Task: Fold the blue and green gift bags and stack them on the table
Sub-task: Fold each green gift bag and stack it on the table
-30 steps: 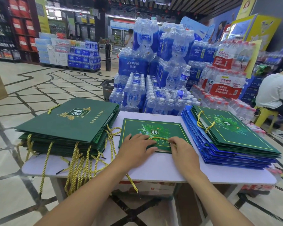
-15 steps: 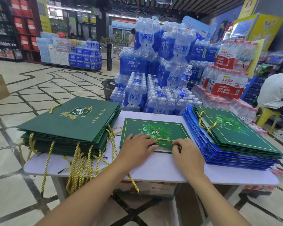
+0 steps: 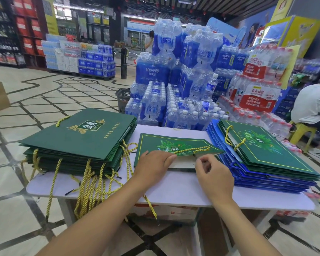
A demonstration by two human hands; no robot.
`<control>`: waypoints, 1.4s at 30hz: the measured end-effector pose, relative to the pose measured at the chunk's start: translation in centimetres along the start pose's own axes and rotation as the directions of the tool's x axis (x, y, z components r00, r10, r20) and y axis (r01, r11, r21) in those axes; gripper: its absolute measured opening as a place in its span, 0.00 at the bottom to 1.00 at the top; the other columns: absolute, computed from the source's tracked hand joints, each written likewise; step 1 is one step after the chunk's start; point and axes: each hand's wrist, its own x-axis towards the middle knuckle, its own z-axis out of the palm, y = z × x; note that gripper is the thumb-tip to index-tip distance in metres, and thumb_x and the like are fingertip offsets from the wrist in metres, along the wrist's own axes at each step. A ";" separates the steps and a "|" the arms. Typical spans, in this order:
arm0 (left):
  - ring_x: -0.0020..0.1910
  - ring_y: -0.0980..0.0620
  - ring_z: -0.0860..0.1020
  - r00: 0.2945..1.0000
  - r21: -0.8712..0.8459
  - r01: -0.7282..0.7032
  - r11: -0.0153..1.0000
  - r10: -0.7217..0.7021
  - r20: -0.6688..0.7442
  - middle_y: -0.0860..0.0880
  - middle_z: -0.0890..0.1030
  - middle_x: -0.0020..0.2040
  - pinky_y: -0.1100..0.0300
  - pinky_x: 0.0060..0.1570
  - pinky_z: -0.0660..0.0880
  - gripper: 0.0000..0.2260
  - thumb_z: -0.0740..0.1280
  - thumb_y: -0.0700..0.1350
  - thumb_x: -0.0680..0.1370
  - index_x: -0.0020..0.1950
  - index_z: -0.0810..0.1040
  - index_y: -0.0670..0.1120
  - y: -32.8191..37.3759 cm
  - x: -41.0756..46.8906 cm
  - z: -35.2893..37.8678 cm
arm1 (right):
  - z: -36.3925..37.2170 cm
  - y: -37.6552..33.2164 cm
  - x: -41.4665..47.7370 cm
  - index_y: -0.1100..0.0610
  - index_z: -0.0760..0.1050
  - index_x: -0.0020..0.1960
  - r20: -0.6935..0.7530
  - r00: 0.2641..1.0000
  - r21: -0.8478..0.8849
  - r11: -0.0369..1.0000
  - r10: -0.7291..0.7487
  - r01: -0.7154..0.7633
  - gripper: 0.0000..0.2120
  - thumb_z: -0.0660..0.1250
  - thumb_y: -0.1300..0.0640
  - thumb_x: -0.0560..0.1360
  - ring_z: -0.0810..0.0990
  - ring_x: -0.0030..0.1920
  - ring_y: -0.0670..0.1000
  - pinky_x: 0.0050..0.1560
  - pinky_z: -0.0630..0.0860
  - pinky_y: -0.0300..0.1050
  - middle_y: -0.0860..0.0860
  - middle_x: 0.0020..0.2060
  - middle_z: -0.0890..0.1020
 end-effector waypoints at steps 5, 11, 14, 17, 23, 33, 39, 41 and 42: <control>0.56 0.53 0.76 0.999 0.015 -0.013 1.000 0.012 0.031 0.59 0.81 0.50 0.41 0.70 0.66 0.19 0.50 0.61 0.86 0.51 0.77 0.57 0.0 -0.2 0.0 | 0.5 0.2 0.5 0.45 0.81 0.51 0.103 0.992 -0.139 0.989 0.068 -0.054 0.12 0.65 0.39 0.80 0.74 0.34 0.43 0.30 0.62 0.38 0.39 0.31 0.78; 0.67 0.54 0.74 0.999 0.028 -0.003 1.000 0.002 0.049 0.62 0.80 0.64 0.42 0.70 0.65 0.19 0.50 0.61 0.86 0.66 0.79 0.60 -0.3 0.0 0.5 | 0.9 0.6 1.2 0.45 0.81 0.43 0.153 0.983 -0.127 0.989 0.098 -0.078 0.12 0.64 0.43 0.81 0.76 0.37 0.49 0.31 0.65 0.41 0.42 0.33 0.80; 0.68 0.55 0.73 0.999 0.023 -0.004 1.000 0.003 0.048 0.63 0.79 0.66 0.40 0.71 0.64 0.19 0.51 0.61 0.86 0.67 0.78 0.61 -0.2 0.0 0.5 | 1.0 1.1 1.3 0.45 0.77 0.35 0.193 0.975 -0.009 0.994 0.110 -0.110 0.14 0.67 0.47 0.79 0.76 0.34 0.48 0.31 0.66 0.43 0.43 0.27 0.77; 0.72 0.56 0.71 0.999 0.019 -0.008 1.000 0.007 0.054 0.62 0.77 0.70 0.40 0.74 0.60 0.19 0.52 0.60 0.86 0.70 0.77 0.61 0.0 -0.2 0.3 | 0.8 0.9 1.3 0.47 0.79 0.32 0.239 0.961 0.074 0.984 0.139 -0.160 0.15 0.69 0.50 0.77 0.76 0.33 0.46 0.32 0.68 0.44 0.40 0.26 0.78; 0.76 0.56 0.66 0.998 0.004 0.008 1.000 -0.008 0.065 0.59 0.74 0.73 0.40 0.76 0.57 0.20 0.50 0.60 0.86 0.73 0.74 0.61 0.2 -0.4 0.1 | 0.4 0.7 1.0 0.45 0.81 0.32 0.262 0.957 0.078 0.985 0.126 -0.152 0.13 0.70 0.50 0.75 0.79 0.34 0.43 0.35 0.75 0.45 0.38 0.29 0.81; 0.77 0.55 0.63 0.994 0.046 -0.020 0.999 0.015 0.107 0.60 0.72 0.74 0.39 0.78 0.53 0.20 0.50 0.61 0.86 0.74 0.73 0.63 0.3 -0.4 0.0 | -0.3 -0.1 1.2 0.50 0.79 0.31 0.270 0.963 0.228 0.972 -0.009 -0.055 0.12 0.71 0.56 0.74 0.72 0.27 0.43 0.33 0.72 0.45 0.45 0.25 0.78; 0.79 0.53 0.59 0.994 0.120 -0.038 0.992 0.025 0.105 0.55 0.67 0.78 0.38 0.78 0.51 0.21 0.54 0.67 0.83 0.74 0.70 0.65 0.3 -0.5 0.4 | -0.9 -1.4 5.6 0.52 0.78 0.43 0.364 0.909 -0.264 0.958 0.204 -0.109 0.22 0.58 0.37 0.80 0.81 0.41 0.54 0.39 0.75 0.48 0.48 0.37 0.82; 0.82 0.51 0.55 0.992 0.138 -0.029 0.990 0.012 0.124 0.52 0.62 0.82 0.38 0.79 0.48 0.22 0.52 0.68 0.82 0.75 0.66 0.67 0.3 -0.6 0.5 | -0.3 -1.2 6.3 0.52 0.75 0.44 0.421 0.867 -0.483 0.875 0.267 -0.034 0.18 0.61 0.38 0.78 0.79 0.43 0.56 0.38 0.70 0.46 0.49 0.41 0.81; 0.83 0.49 0.52 0.990 0.149 -0.027 0.989 0.006 0.142 0.51 0.58 0.83 0.37 0.79 0.46 0.22 0.51 0.68 0.82 0.76 0.64 0.68 0.3 -0.6 0.4 | 0.2 -0.9 6.5 0.52 0.75 0.45 0.453 0.845 -0.522 0.853 0.284 -0.006 0.16 0.63 0.40 0.78 0.79 0.44 0.56 0.39 0.70 0.46 0.49 0.42 0.80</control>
